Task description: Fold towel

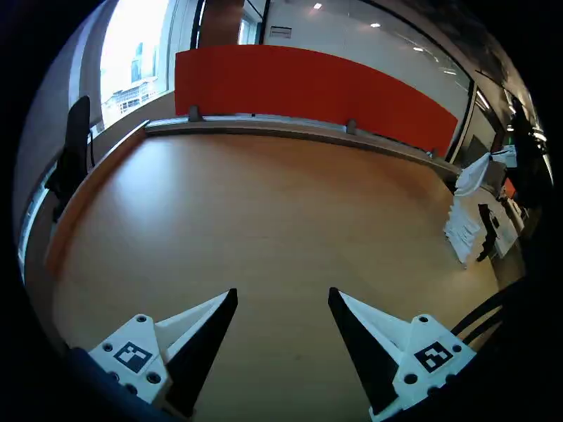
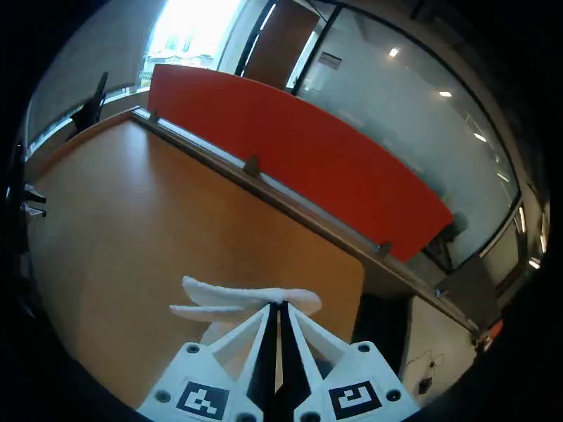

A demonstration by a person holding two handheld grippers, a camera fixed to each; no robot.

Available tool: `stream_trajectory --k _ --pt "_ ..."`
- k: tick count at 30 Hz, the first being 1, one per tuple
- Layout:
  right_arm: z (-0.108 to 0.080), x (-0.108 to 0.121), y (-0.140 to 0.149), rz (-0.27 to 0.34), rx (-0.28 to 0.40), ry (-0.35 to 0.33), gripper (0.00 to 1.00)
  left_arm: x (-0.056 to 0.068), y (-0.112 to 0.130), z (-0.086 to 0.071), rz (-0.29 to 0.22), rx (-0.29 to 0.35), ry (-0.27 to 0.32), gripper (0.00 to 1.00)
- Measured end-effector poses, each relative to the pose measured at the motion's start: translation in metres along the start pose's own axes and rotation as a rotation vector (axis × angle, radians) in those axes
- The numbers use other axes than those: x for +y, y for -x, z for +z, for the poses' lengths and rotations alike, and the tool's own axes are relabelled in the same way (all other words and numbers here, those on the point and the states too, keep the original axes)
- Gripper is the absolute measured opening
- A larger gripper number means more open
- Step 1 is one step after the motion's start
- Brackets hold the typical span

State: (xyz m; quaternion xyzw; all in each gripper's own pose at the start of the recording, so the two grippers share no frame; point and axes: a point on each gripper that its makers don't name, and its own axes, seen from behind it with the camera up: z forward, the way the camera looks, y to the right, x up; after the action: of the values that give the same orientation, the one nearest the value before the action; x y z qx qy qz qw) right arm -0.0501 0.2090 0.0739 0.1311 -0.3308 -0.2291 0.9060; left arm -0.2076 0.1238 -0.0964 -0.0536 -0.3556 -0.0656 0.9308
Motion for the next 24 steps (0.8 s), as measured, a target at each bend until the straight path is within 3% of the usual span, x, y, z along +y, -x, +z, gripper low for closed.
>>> stream_trajectory --k 12,24 --pt "-0.024 -0.004 0.082 0.086 -0.084 0.016 0.04 0.013 0.005 -0.001 0.021 -0.005 0.026 0.96" --pt "-0.019 -0.009 0.134 0.157 -0.162 0.018 0.04 0.011 0.008 -0.006 0.026 -0.01 0.021 0.96"
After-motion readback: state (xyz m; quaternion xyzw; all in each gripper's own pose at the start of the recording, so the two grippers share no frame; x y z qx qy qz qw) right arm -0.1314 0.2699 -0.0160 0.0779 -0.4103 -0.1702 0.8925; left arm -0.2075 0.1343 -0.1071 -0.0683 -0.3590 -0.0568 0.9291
